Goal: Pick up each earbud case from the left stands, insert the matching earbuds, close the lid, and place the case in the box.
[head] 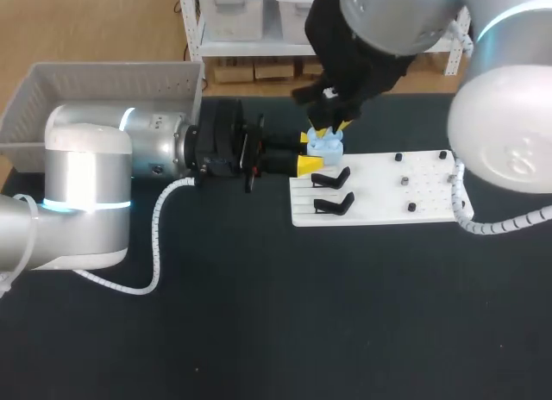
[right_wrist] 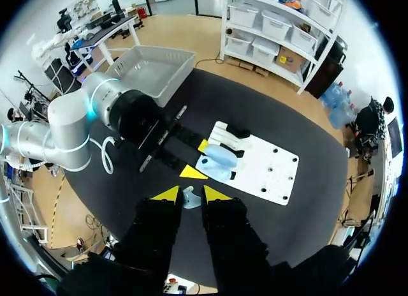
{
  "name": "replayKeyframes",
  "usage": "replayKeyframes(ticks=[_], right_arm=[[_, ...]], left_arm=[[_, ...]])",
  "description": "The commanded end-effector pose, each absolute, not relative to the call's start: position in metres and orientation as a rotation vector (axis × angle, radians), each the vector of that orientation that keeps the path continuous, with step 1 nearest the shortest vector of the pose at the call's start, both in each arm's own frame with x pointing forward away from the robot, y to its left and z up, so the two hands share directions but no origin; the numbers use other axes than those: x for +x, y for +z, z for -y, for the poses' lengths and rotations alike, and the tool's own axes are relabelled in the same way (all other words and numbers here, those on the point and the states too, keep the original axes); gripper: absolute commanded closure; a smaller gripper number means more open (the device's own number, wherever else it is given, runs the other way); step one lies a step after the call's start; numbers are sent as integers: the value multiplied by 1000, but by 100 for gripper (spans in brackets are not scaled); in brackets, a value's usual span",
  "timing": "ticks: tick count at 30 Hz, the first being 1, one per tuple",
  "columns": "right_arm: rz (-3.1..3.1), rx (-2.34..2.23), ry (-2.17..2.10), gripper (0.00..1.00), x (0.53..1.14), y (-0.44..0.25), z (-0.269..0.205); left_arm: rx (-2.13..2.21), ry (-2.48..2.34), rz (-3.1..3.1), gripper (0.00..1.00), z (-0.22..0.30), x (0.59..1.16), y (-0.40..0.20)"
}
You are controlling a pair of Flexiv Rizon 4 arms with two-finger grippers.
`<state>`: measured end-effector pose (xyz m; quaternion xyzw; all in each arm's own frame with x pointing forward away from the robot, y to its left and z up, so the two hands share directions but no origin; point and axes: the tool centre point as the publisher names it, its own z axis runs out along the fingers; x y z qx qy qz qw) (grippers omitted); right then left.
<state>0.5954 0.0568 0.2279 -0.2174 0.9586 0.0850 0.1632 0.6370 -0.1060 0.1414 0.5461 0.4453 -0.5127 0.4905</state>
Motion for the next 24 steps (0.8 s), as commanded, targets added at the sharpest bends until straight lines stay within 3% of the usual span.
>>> replayKeyframes(ticks=[1,24], right_arm=[[-2737,-621,233,100,601,223,-61],[-2725,-562,123,100,624,198,-61]], left_arm=[[1325,-1243,-1082,100,106,637,141],[1325,-1243,-1082,100,106,637,141]])
